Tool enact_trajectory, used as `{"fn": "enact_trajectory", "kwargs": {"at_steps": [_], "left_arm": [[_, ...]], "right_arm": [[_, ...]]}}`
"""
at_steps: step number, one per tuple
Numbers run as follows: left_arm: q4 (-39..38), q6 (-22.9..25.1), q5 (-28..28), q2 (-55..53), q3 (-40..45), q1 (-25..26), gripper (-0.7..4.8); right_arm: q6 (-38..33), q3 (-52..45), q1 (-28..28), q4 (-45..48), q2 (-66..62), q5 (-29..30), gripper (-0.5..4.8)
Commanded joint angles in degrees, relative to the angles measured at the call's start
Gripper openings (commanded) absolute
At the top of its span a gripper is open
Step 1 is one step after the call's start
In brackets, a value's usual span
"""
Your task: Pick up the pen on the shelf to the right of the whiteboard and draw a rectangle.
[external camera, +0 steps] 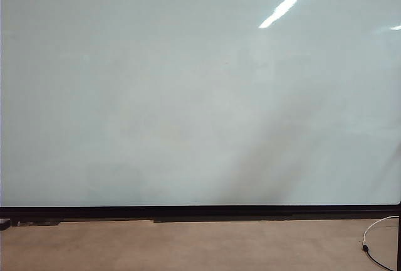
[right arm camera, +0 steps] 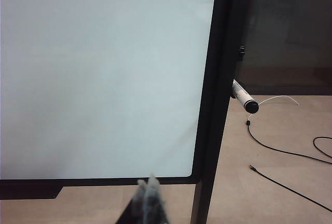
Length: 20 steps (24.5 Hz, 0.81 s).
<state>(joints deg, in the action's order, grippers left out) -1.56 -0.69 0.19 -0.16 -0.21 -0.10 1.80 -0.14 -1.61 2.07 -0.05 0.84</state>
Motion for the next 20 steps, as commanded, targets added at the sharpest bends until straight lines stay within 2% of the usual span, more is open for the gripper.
{"fn": "enact_trajectory", "kwargs": {"at_steps": [1, 16, 20], "left_arm": [[0.35, 0.24, 0.02, -0.02, -0.17, -0.02, -0.04], [0.35, 0.24, 0.02, -0.02, -0.17, 0.0, -0.04], [0.35, 0.24, 0.02, -0.02, -0.17, 0.0, -0.04]], "right_arm": [[0.13, 0.24, 0.04, 0.76, -0.02, -0.28, -0.06], [0.13, 0.26, 0.04, 1.88, -0.02, -0.7, -0.06], [0.13, 0.26, 0.04, 5.44, -0.02, -0.72, -0.06]]}}
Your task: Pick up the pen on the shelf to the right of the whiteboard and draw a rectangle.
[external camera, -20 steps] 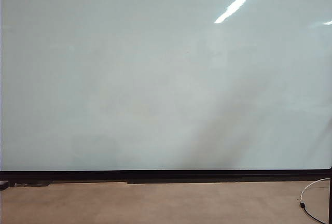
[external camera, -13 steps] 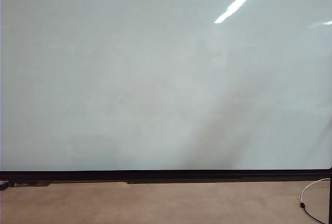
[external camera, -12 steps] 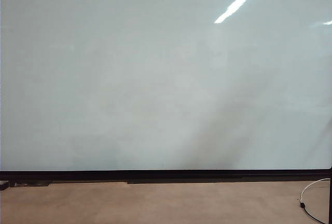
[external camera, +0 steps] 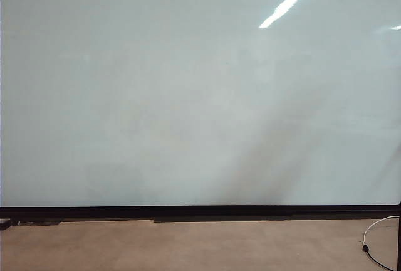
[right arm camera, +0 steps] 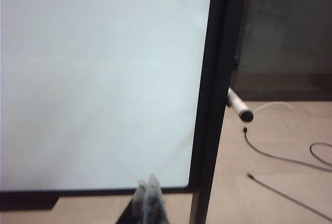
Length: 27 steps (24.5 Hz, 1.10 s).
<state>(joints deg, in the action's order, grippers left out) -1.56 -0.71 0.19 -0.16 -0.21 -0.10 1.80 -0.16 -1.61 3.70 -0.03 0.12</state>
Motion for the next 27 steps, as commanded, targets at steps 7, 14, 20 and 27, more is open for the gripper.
{"fn": "enact_trajectory", "kwargs": {"at_steps": [7, 14, 20, 27], "left_arm": [[0.35, 0.26, 0.02, -0.02, -0.17, 0.0, -0.04], [0.33, 0.26, 0.0, -0.02, -0.17, 0.0, -0.04], [0.35, 0.26, 0.02, -0.02, -0.17, 0.0, -0.04], [0.35, 0.26, 0.0, -0.02, -0.17, 0.0, -0.04]], "right_arm": [[-2.05, 0.72, 0.04, 4.17, -0.04, -0.17, -0.06], [-1.25, 3.87, -0.11, 4.11, -5.86, -1.99, -0.06], [-0.04, 4.68, -0.24, 21.33, -22.12, 0.31, -0.06], [-0.02, 9.62, -4.85, 30.86, -38.95, 5.14, -0.06]]}}
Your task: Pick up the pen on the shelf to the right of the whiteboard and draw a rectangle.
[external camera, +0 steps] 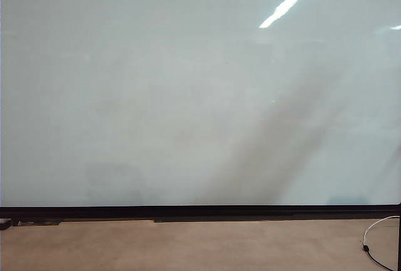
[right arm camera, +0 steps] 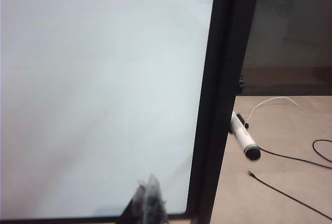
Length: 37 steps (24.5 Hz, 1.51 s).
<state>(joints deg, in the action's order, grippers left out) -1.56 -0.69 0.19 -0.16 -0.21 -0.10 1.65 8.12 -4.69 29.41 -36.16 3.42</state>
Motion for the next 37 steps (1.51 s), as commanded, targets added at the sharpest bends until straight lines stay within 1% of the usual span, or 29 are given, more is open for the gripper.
{"fn": "enact_trajectory", "kwargs": {"at_steps": [1, 3, 8, 12, 13, 16, 18, 20, 23, 25, 26, 29, 31, 33, 34, 37], "left_arm": [[0.35, 0.24, 0.02, -0.02, -0.17, 0.0, -0.04], [0.35, 0.24, 0.0, -0.02, -0.17, -0.02, -0.04], [0.35, 0.24, 0.0, -0.02, -0.17, -0.02, -0.04], [0.37, 0.24, 0.0, -0.02, -0.17, -0.02, -0.04], [0.33, 0.24, 0.02, -0.02, -0.15, -0.02, -0.04], [0.33, 0.24, 0.0, -0.02, -0.17, 0.0, -0.05], [0.37, 0.24, 0.0, -0.02, -0.17, 0.0, -0.05], [0.35, 0.24, 0.02, -0.02, -0.17, 0.0, -0.04], [0.35, 0.24, 0.02, -0.02, -0.17, 0.0, -0.04], [0.35, 0.24, 0.02, -0.02, -0.17, 0.0, -0.04], [0.33, 0.24, 0.0, -0.02, -0.15, 0.0, -0.04], [0.37, 0.24, 0.02, -0.02, -0.17, 0.0, -0.04], [0.35, 0.24, 0.02, -0.02, -0.17, 0.0, -0.04], [0.35, 0.24, 0.02, -0.02, -0.17, 0.0, -0.04], [0.37, 0.24, 0.02, -0.02, -0.17, 0.0, -0.04], [0.35, 0.24, 0.02, -0.02, -0.17, 0.0, -0.04]], "right_arm": [[0.13, 1.36, -2.25, 6.6, -3.52, 1.9, -0.06], [0.13, 1.38, -4.0, 9.35, -5.27, 2.47, -0.05], [0.13, 1.36, -10.93, 9.64, -8.57, 5.03, -0.01], [0.09, 1.36, -15.78, 11.15, -10.29, 10.62, 0.04], [0.09, 1.36, -16.22, 11.78, -10.78, 10.93, 0.04], [0.07, 1.36, -16.79, 14.23, -12.41, 11.34, 0.33], [0.09, 1.38, -16.94, 16.11, -14.05, 11.34, 0.65], [0.09, 1.38, -16.94, 20.74, -18.18, 11.34, 0.68], [0.09, 1.38, -16.94, 24.85, -22.1, 11.41, 0.71], [0.09, 1.38, -16.92, 27.26, -24.92, 12.0, 1.09], [0.09, 1.38, -16.94, 28.65, -26.53, 12.02, 1.18], [0.09, 1.4, -16.94, 33.11, -31.21, 12.2, 1.2], [0.09, 1.4, -16.94, 35.85, -33.62, 12.2, 1.33], [0.09, 1.4, -16.96, 38.62, -36.11, 12.17, 1.66], [0.09, 1.42, -17.05, 39.58, -37.09, 12.15, 1.73], [0.09, 1.42, -17.05, 42.73, -40.04, 12.15, 1.74]]}}
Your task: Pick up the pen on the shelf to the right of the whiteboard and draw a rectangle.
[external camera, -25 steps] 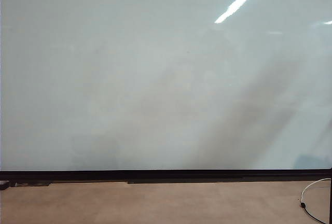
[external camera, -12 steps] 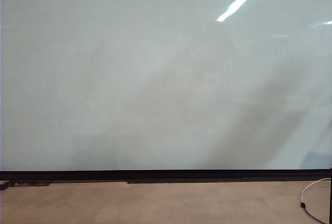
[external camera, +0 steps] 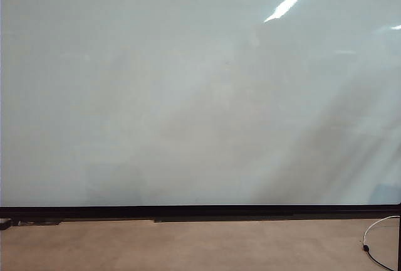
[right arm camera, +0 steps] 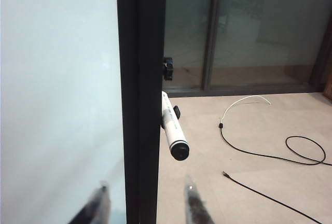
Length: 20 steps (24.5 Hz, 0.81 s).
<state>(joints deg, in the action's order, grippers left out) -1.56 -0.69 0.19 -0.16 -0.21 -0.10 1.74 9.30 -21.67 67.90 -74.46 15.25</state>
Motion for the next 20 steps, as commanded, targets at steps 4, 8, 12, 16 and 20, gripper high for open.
{"fn": "enact_trajectory", "kwargs": {"at_steps": [4, 8, 12, 16, 20], "left_arm": [[0.35, 0.24, 0.0, -0.02, -0.17, 0.0, -0.04], [0.35, 0.24, 0.02, -0.02, -0.17, 0.0, -0.04], [0.35, 0.24, 0.02, -0.02, -0.17, 0.0, -0.04], [0.35, 0.24, 0.0, -0.02, -0.15, 0.0, -0.04], [0.35, 0.24, 0.0, -0.02, -0.15, 0.0, -0.04]], "right_arm": [[-0.15, 0.46, -0.74, 8.02, -5.6, 0.96, 1.81], [-0.44, 3.45, -1.6, 8.63, -9.31, 4.87, 1.81], [-0.44, 5.53, -1.64, 8.61, -11.04, 5.95, 1.81], [-0.44, 6.67, -2.99, 8.13, -11.93, 8.55, 1.81], [-0.81, 7.85, -5.14, 7.45, -13.16, 11.91, 1.81]]}}
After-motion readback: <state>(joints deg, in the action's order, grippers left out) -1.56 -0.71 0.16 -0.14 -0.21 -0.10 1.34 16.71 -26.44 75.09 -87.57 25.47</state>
